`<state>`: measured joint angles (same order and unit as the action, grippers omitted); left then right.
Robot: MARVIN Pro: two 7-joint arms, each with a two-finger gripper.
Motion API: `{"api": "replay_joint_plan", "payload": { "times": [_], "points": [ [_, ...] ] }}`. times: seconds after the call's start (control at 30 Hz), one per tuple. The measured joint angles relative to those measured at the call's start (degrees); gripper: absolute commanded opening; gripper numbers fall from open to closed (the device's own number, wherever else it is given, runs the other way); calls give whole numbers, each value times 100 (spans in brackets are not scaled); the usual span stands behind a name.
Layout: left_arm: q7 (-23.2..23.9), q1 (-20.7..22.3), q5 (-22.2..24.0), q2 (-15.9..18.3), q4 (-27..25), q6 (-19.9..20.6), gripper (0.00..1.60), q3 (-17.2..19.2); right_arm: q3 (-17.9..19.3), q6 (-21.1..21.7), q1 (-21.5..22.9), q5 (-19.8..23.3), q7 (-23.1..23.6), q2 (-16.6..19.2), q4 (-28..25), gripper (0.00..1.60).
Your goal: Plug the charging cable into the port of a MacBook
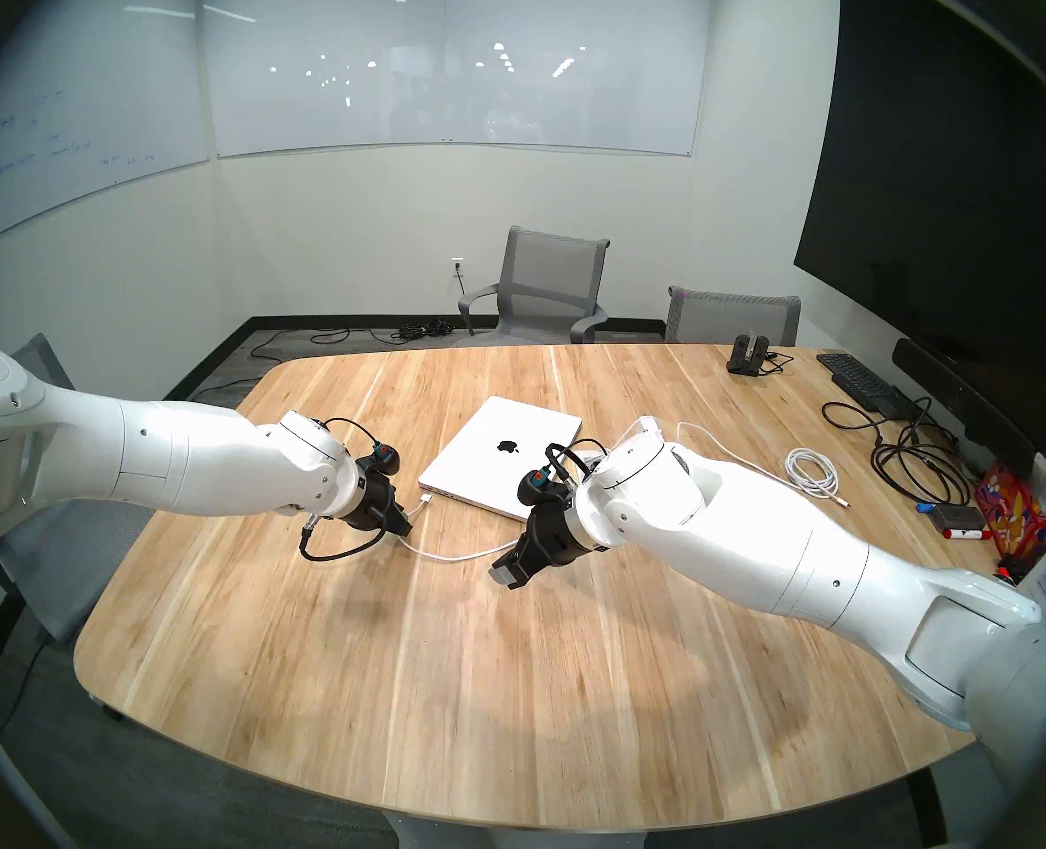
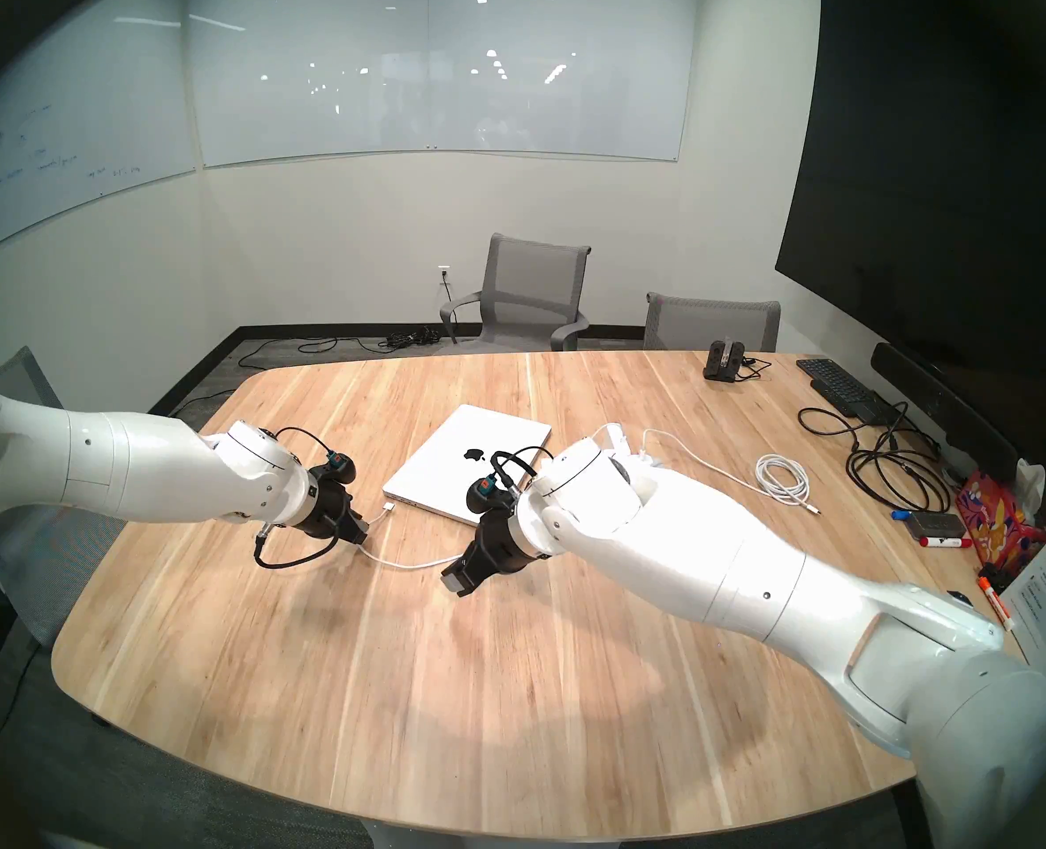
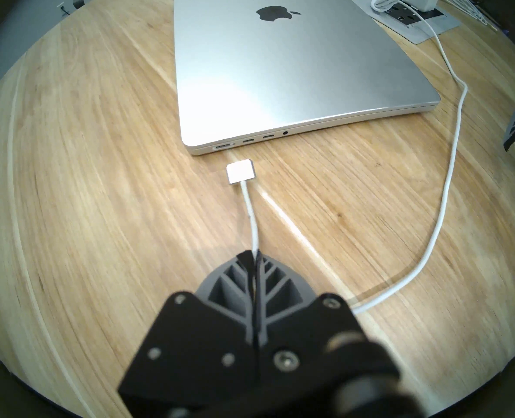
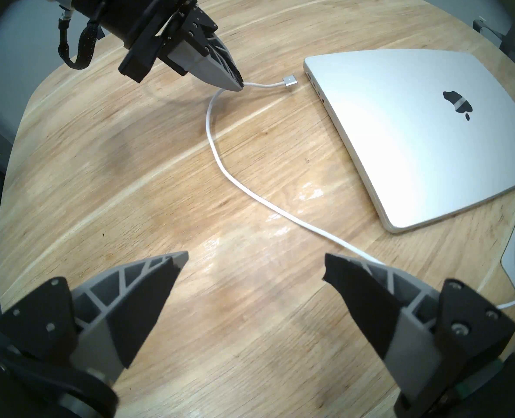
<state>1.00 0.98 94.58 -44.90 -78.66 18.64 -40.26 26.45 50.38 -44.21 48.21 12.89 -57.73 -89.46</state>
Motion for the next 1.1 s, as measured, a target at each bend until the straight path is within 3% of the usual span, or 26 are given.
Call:
{"api": "replay_joint_plan", "payload": {
  "times": [1.1],
  "points": [
    [-287, -80, 34, -267, 281, 119, 0, -7, 0, 0, 0, 0, 0, 0, 0, 160]
  ]
}}
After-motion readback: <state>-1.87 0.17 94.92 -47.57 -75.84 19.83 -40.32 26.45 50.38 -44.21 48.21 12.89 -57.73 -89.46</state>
